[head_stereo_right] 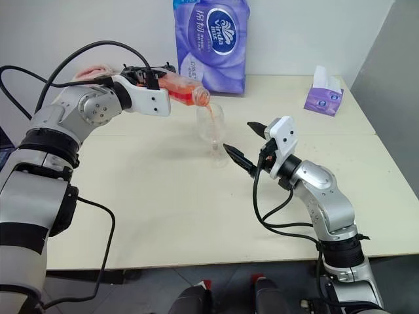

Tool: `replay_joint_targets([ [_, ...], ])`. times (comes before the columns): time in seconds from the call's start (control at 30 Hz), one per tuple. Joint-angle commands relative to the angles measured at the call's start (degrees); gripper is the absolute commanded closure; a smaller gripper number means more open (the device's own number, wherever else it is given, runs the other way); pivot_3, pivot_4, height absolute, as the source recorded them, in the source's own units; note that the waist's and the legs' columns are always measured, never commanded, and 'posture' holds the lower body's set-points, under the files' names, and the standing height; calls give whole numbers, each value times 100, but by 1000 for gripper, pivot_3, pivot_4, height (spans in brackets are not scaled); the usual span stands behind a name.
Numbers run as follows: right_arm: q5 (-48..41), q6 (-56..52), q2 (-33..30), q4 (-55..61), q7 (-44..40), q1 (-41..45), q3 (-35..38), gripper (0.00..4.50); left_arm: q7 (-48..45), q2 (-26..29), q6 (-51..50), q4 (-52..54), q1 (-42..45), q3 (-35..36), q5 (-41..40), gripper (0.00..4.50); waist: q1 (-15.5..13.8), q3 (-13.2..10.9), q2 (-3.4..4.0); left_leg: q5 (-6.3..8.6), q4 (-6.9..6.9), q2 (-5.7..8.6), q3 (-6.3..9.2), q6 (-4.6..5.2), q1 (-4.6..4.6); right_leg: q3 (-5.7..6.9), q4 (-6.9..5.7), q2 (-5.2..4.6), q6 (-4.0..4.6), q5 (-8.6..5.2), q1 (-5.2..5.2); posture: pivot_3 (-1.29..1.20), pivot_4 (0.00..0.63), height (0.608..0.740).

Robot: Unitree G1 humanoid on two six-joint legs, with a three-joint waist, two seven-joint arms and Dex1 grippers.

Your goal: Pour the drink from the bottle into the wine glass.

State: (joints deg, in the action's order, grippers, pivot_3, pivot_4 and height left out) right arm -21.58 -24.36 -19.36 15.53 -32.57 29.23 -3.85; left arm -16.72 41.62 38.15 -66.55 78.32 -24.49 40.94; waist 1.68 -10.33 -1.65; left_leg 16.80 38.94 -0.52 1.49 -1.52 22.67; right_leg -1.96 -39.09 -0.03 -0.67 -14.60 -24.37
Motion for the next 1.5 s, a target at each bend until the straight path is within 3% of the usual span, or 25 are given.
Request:
replay_joint_targets([
  [0.03,-36,128,34,148,-17,32,78,0,195,176,35,14,333,27,9,2805,0,0,0,0,0,0,0,0,0,0,0,0,0,0,0,0,150,740],
  [1.5,-38,80,3,239,-15,4,106,0,473,214,33,-212,530,-228,266,2805,1,0,0,-1,4,1,-2,0,0,0,-5,0,0,1,0,0,150,740],
])
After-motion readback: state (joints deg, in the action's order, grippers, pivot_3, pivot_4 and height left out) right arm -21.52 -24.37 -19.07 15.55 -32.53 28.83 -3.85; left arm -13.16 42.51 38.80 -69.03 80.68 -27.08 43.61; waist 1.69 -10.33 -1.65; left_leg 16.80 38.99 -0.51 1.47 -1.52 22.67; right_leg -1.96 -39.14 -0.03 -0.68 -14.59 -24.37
